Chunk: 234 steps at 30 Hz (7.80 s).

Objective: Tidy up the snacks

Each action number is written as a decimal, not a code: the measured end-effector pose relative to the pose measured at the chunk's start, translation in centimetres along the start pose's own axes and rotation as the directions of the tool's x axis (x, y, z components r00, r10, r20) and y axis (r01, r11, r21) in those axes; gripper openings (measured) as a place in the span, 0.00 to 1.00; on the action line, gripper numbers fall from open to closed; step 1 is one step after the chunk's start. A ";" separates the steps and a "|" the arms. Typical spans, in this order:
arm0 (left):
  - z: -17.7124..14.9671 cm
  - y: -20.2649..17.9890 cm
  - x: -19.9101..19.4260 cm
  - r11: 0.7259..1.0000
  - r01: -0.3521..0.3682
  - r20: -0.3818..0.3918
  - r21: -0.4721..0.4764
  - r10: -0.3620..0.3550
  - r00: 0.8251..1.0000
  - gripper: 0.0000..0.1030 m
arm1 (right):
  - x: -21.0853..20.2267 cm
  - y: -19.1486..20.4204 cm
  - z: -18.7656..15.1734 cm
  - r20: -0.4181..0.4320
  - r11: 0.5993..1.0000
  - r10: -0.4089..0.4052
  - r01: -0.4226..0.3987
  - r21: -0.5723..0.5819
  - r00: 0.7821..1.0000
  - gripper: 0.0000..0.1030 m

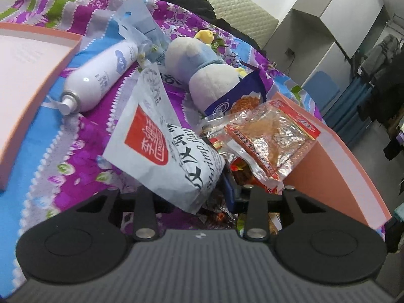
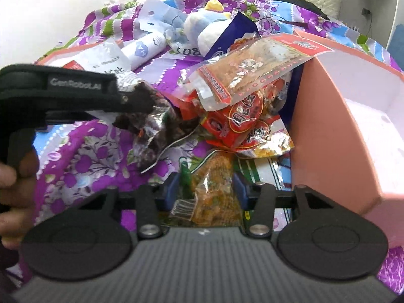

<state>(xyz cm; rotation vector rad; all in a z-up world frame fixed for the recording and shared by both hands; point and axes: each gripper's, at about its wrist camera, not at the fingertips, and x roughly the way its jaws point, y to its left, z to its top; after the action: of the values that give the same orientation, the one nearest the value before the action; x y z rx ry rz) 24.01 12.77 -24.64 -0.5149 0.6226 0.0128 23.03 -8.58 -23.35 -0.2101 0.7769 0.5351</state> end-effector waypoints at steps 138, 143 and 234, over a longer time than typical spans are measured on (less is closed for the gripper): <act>3.4 -25.1 -23.6 0.940 0.015 -0.009 0.342 -0.012 1.000 0.61 | -27.8 -8.9 -0.2 0.316 0.933 -0.180 0.060 0.354 0.931 0.55; 1.9 -23.2 -25.6 0.941 0.004 -0.015 0.339 0.001 1.000 0.61 | -28.8 -6.9 -1.9 0.317 0.934 -0.172 0.053 0.353 0.933 0.55; 1.3 -5.9 8.0 0.840 0.035 -0.262 0.542 0.129 0.956 0.40 | 5.5 0.9 -0.6 0.162 0.984 -0.137 0.153 -0.087 0.977 0.46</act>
<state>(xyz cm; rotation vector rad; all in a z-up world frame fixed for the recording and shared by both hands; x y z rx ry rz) 32.23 7.09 -25.58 0.0589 0.8882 -0.1932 25.42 -5.94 -27.74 -0.3108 0.5782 0.4459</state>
